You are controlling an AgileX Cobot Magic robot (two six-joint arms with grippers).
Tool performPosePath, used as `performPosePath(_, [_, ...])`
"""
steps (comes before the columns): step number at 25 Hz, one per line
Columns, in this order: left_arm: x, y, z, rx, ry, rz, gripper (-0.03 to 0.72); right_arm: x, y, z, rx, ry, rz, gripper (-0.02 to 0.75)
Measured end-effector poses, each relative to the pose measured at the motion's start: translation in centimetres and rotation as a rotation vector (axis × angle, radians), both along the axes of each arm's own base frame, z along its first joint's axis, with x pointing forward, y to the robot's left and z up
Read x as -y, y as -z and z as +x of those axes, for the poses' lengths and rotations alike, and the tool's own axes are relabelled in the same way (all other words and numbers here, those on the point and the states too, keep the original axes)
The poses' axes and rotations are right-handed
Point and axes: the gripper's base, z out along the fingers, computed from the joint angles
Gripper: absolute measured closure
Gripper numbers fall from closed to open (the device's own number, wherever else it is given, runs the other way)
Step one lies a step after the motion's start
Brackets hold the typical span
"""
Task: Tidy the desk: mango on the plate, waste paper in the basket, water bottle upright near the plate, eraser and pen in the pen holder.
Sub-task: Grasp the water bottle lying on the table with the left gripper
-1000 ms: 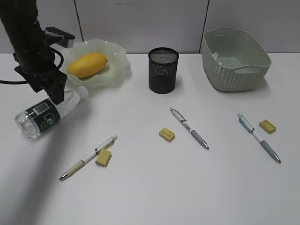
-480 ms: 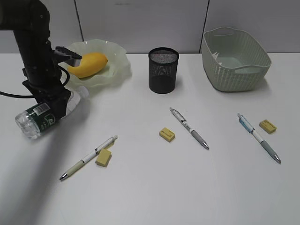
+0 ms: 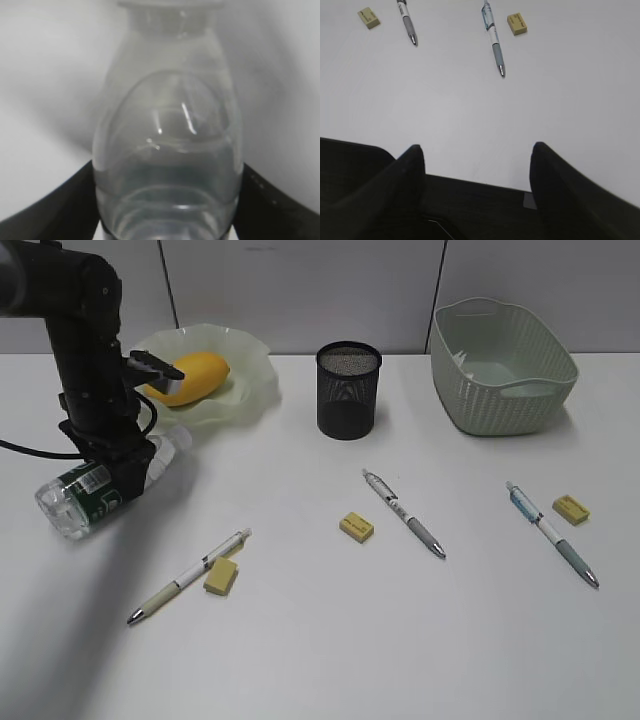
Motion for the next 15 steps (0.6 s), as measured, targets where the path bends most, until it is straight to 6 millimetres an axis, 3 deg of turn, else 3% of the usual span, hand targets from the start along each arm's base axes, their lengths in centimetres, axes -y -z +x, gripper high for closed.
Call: performPosePath(15, [0.36, 0.27, 0.09, -0.012, -0.03, 0.019, 0.186, 0.0, 0.0, -0.01, 0.001, 0.0, 0.0, 0.22])
